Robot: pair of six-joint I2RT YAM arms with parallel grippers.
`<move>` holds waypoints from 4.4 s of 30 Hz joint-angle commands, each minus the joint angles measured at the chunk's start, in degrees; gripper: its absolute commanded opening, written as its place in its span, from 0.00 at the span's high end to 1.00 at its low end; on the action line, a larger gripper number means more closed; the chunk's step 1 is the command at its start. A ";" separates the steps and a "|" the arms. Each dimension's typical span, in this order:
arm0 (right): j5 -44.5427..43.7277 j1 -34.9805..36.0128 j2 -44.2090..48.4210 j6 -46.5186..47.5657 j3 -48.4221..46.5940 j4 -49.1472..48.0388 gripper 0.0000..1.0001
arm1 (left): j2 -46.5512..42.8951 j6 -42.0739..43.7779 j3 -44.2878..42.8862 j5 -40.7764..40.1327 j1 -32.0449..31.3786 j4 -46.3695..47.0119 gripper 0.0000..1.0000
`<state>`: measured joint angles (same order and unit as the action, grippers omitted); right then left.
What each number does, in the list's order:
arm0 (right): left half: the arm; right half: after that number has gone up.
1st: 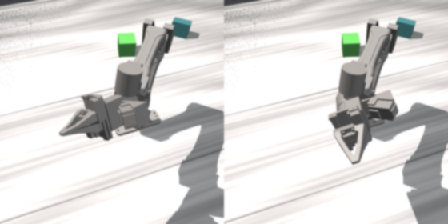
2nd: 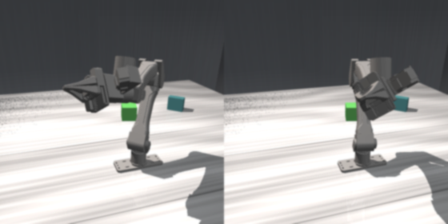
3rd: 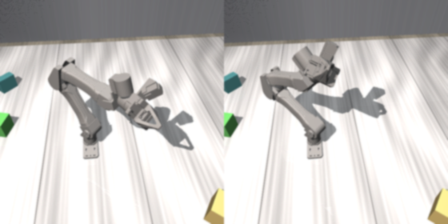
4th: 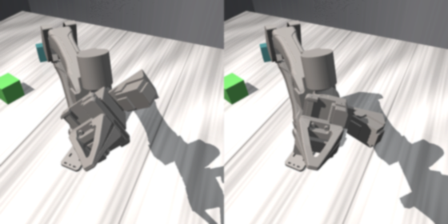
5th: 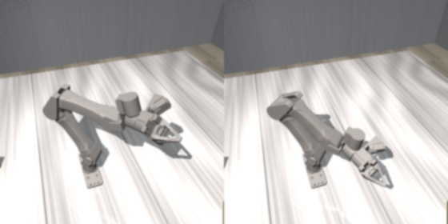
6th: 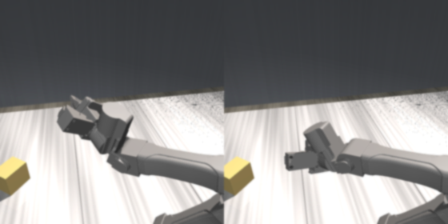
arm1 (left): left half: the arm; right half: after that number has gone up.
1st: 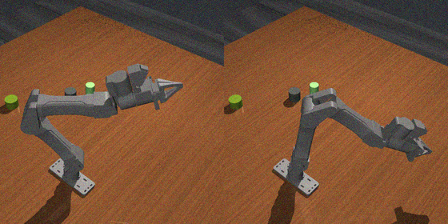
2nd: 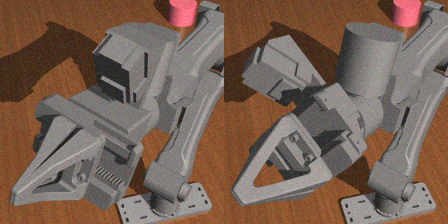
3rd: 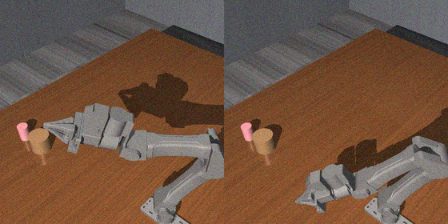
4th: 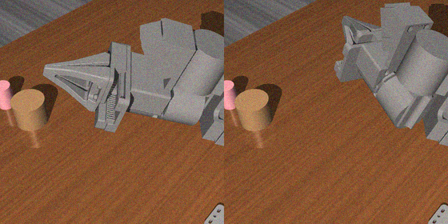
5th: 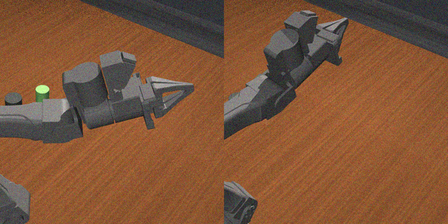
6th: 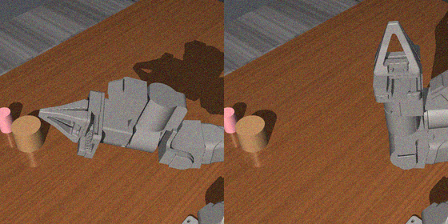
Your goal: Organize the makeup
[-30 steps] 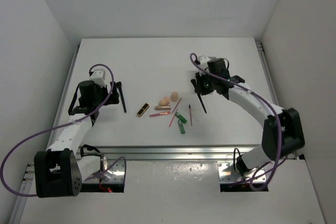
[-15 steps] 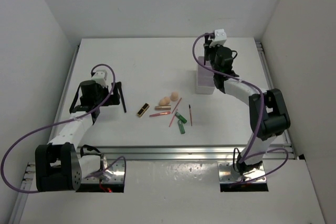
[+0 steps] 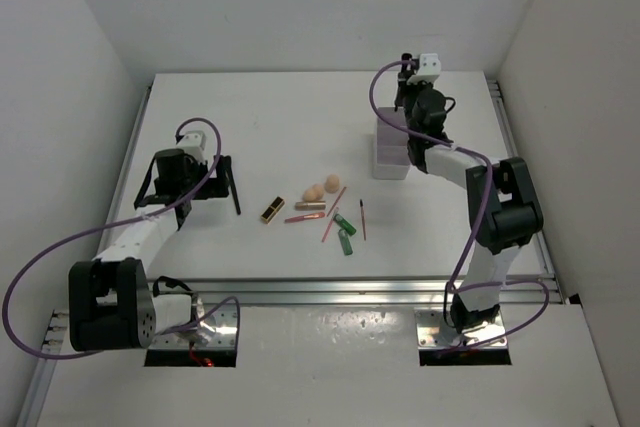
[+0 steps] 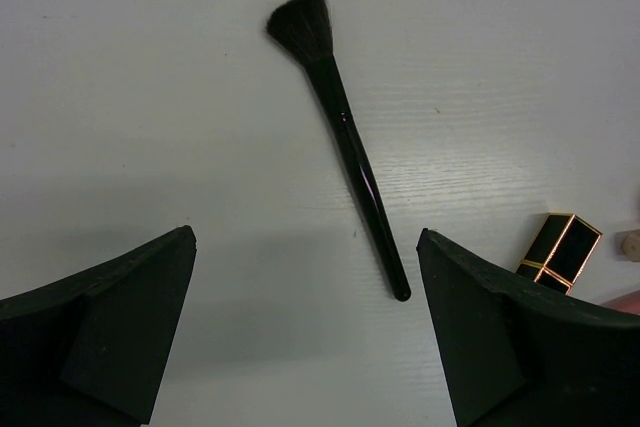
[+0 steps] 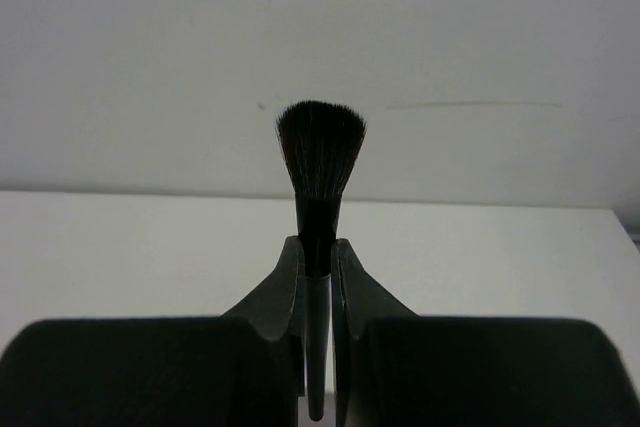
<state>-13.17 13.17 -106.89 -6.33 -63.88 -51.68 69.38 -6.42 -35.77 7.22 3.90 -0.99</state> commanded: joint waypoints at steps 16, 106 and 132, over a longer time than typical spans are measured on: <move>-1.25 1.95 3.44 -5.01 13.69 -7.47 0.50 | 16.03 -4.04 -16.51 -5.81 -3.02 -13.67 0.16; 28.65 15.05 4.66 -30.00 -6.18 9.83 1.00 | 19.12 9.05 -38.67 30.05 -19.99 -0.59 0.00; -5.38 0.45 8.02 -8.35 4.72 6.15 1.00 | 13.06 18.63 -27.86 15.89 -15.85 -7.53 0.00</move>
<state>-17.65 13.56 -99.09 -14.50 -59.72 -41.56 84.86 10.94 -64.27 24.29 -12.12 -8.51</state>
